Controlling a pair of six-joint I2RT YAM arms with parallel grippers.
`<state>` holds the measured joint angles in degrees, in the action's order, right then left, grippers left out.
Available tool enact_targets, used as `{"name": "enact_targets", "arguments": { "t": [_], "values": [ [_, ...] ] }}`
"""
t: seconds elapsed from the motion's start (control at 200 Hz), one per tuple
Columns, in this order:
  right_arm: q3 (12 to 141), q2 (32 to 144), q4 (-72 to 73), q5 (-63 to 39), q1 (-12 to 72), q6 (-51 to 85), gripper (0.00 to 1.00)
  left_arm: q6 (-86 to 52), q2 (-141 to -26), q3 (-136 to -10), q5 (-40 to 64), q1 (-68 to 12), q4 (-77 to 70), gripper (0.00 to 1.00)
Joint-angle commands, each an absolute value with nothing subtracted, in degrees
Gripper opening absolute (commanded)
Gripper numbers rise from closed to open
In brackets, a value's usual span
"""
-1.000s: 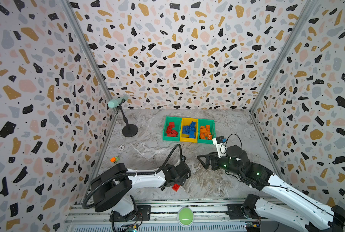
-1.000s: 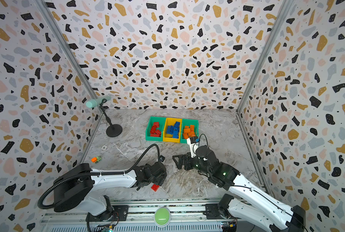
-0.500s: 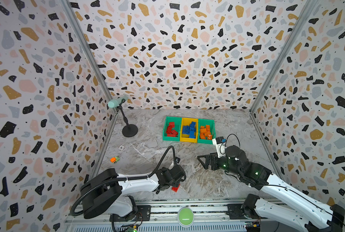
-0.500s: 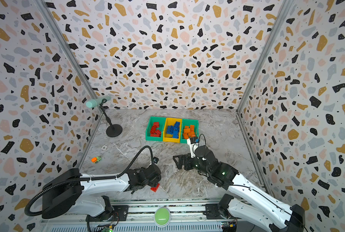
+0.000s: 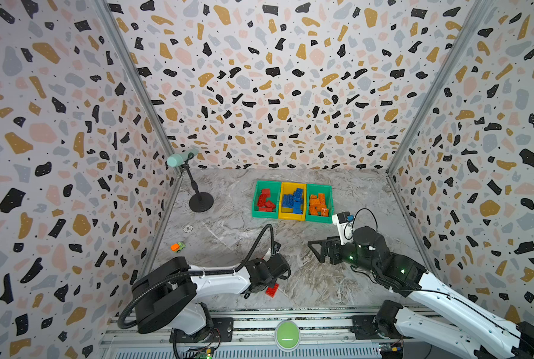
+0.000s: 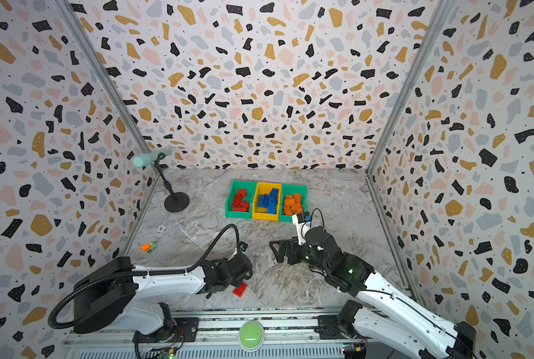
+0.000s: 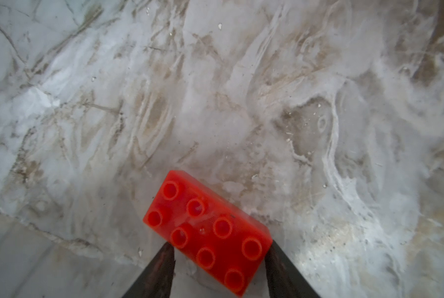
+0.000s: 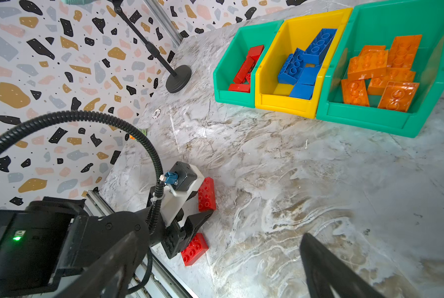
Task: Sort the legos into containers by color
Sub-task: Move the lego to the center of the table, then pick up the lego from the center of the table.
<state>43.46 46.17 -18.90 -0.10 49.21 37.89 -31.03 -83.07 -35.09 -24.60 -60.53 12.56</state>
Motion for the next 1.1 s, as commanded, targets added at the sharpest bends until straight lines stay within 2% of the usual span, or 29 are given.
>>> {"name": "enact_targets", "arguments": {
  "t": [0.0,0.105,0.225,0.38,0.506,0.761,1.096],
  "values": [
    [44.52,45.58,-19.61,1.02,49.48,37.64,0.99,-31.00,-82.55,-37.41,-27.32,-60.10,14.53,0.58],
    [44.60,45.62,-19.57,1.01,49.48,37.36,0.99,-32.17,-82.32,-38.23,-27.09,-58.62,15.72,0.60],
    [44.56,45.70,-19.47,1.14,49.48,37.05,0.99,-35.43,-82.80,-39.58,-25.91,-56.87,17.52,0.75],
    [43.91,45.53,-19.29,1.14,49.48,36.83,0.99,-44.87,-81.00,-42.89,-27.38,-56.54,21.59,0.82],
    [43.29,44.93,-19.01,1.19,49.39,36.40,0.99,-55.59,-76.36,-43.60,-29.43,-56.54,23.47,0.83],
    [41.68,43.05,-18.37,1.53,49.24,35.40,0.99,-75.15,-67.67,-34.49,-25.30,-56.54,14.71,0.80],
    [37.05,38.32,-15.13,1.21,48.75,35.05,0.99,-79.67,-75.64,-41.30,-22.93,-56.36,16.59,0.79]
  ]
}}
